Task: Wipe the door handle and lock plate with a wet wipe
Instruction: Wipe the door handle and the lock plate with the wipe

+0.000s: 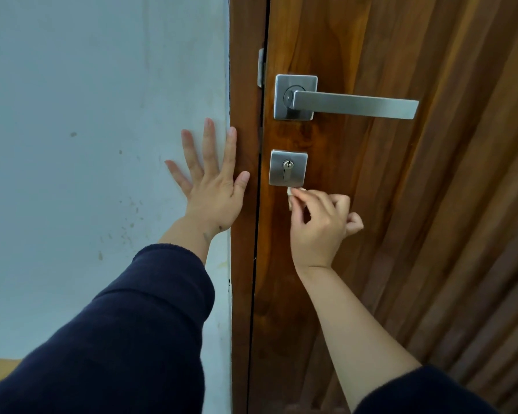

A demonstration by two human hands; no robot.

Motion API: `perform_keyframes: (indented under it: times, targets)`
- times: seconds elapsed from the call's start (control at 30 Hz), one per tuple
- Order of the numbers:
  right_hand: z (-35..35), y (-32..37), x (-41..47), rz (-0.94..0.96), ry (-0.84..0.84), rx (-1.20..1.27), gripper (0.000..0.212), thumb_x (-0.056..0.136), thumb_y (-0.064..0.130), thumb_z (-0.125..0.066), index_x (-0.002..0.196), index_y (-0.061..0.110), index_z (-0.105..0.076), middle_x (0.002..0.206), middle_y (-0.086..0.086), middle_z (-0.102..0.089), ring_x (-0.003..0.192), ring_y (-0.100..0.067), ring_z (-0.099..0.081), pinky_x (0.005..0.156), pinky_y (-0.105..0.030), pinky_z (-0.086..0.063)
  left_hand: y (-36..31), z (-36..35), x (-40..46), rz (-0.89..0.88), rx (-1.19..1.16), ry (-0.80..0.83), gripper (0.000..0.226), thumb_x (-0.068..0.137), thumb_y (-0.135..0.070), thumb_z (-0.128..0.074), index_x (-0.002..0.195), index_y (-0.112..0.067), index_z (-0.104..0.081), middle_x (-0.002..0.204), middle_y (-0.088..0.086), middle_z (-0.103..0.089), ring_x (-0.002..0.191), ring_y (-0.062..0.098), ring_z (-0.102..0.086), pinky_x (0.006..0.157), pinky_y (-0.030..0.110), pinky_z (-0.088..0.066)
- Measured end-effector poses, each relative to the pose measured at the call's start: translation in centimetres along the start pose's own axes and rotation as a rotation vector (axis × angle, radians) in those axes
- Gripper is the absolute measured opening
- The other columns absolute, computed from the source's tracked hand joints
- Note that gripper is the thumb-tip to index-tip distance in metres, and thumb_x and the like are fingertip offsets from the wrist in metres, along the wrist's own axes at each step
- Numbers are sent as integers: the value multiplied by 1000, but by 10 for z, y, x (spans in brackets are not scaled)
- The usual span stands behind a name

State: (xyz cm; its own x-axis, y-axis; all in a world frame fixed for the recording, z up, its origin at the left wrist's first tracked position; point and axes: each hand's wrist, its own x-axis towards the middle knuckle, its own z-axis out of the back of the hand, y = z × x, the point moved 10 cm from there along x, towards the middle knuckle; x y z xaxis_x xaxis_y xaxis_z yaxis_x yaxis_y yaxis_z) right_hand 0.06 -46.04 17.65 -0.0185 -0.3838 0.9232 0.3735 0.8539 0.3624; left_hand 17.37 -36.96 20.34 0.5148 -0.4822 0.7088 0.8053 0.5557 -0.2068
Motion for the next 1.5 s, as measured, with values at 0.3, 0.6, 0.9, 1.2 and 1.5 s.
perform_keyframes:
  times: [0.3, 0.6, 0.9, 1.2, 1.5]
  targets:
    - [22, -24, 25, 22, 9, -93, 16, 88, 29, -62, 93, 24, -75, 92, 9, -72, 95, -14, -48, 82, -34, -21, 1, 0, 0, -12, -3, 13, 72, 101, -48, -24, 139, -38, 35, 152, 0, 37, 138, 33, 35, 106, 63, 21]
    - [22, -29, 14, 171, 110, -145, 11, 86, 27, -67, 86, 21, -76, 87, 8, -72, 92, -17, -50, 80, -37, -23, 0, -3, -1, -7, -12, 30, 70, 101, -49, -23, 138, -39, 36, 152, 1, 38, 138, 34, 35, 107, 65, 18]
    - [20, -9, 22, 250, 131, -115, 8, 84, 24, -71, 89, 23, -76, 90, 9, -72, 92, -18, -55, 83, -38, -25, 0, -1, -1, 2, -10, 27, 69, 100, -50, -22, 141, -37, 32, 153, 1, 36, 139, 34, 34, 106, 63, 20]
    - [23, 12, 58, 214, 32, -71, 11, 85, 24, -68, 93, 22, -76, 92, 7, -72, 94, -18, -52, 84, -35, -25, 2, -3, -1, 6, -12, 48, 68, 99, -51, -19, 139, -38, 35, 153, 1, 37, 139, 33, 35, 106, 62, 21]
    - [34, 8, 83, 82, -49, -42, 11, 84, 24, -69, 90, 19, -76, 88, 4, -73, 94, -22, -56, 84, -35, -24, 1, -4, -1, 10, -14, 69, 71, 99, -51, -20, 132, -41, 42, 138, -7, 53, 137, 31, 39, 106, 61, 21]
